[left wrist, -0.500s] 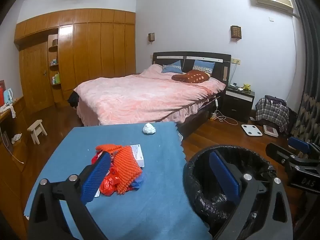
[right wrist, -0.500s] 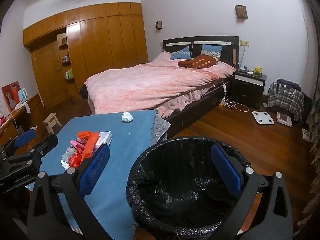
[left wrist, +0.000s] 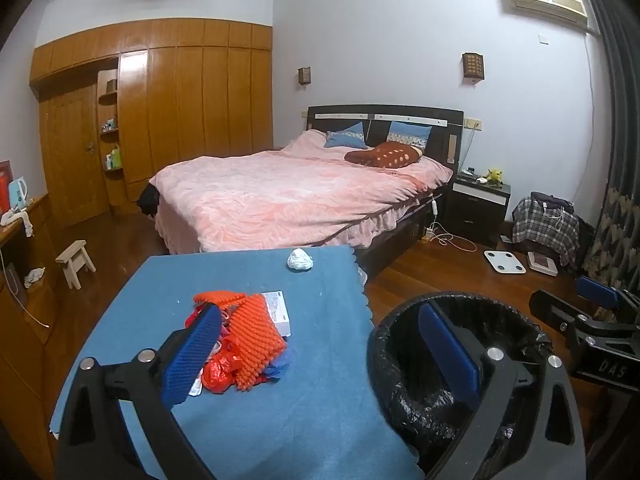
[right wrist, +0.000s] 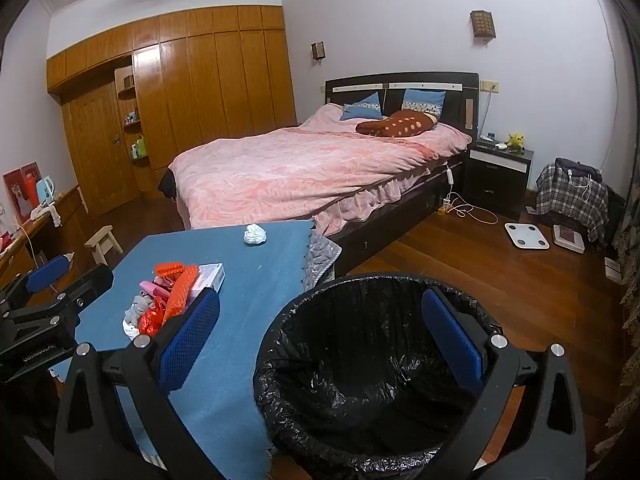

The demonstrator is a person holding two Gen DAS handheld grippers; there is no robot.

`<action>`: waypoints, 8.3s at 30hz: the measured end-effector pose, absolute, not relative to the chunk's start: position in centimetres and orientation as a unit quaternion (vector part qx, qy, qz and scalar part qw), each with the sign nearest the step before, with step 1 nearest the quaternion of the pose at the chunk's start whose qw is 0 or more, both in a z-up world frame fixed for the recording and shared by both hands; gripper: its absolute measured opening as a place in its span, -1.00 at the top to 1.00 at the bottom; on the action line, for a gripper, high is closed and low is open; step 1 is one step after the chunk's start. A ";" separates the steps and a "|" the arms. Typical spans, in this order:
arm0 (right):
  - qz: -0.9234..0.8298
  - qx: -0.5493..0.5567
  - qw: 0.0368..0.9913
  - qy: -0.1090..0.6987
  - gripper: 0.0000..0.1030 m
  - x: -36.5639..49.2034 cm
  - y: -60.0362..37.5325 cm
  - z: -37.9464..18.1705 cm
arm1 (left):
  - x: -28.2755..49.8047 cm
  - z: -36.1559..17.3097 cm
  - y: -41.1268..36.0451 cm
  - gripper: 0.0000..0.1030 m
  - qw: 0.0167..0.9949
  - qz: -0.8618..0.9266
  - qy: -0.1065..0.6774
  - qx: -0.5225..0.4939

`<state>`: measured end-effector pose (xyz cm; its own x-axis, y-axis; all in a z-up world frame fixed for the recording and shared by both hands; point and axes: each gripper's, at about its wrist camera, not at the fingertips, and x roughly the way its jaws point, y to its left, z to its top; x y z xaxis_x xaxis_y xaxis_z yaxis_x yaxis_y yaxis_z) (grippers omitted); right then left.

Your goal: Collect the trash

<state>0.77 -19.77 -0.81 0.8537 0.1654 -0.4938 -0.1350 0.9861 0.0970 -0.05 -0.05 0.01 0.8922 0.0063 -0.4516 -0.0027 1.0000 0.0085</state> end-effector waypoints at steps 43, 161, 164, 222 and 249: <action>0.078 0.031 0.962 0.260 -0.91 0.9 -19.8 -0.9 | 0.0 0.0 -0.1 -0.88 0.973 0.002 0.231 0.005; 0.331 0.002 0.867 0.371 0.69 14.0 2.9 -12.3 | 8.7 -11.3 17.8 0.36 0.948 0.056 0.311 -0.039; 0.339 0.002 0.869 0.359 0.69 13.5 2.9 -11.2 | 8.1 -10.0 18.2 0.36 0.951 0.060 0.301 -0.041; 0.347 0.016 0.883 0.316 0.80 13.1 0.1 -5.4 | 6.5 -6.2 15.6 0.36 0.959 0.031 0.277 -0.043; 0.142 0.049 0.946 0.289 0.80 10.0 -21.0 -4.4 | 9.6 -4.8 -3.8 0.36 0.953 -0.162 0.257 -0.006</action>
<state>9.98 -21.01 -4.43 0.7934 0.2959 -0.5320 -0.2397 0.9552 0.1739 9.59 -3.79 -4.78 0.8162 -0.3108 -0.4870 0.3048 0.9478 -0.0940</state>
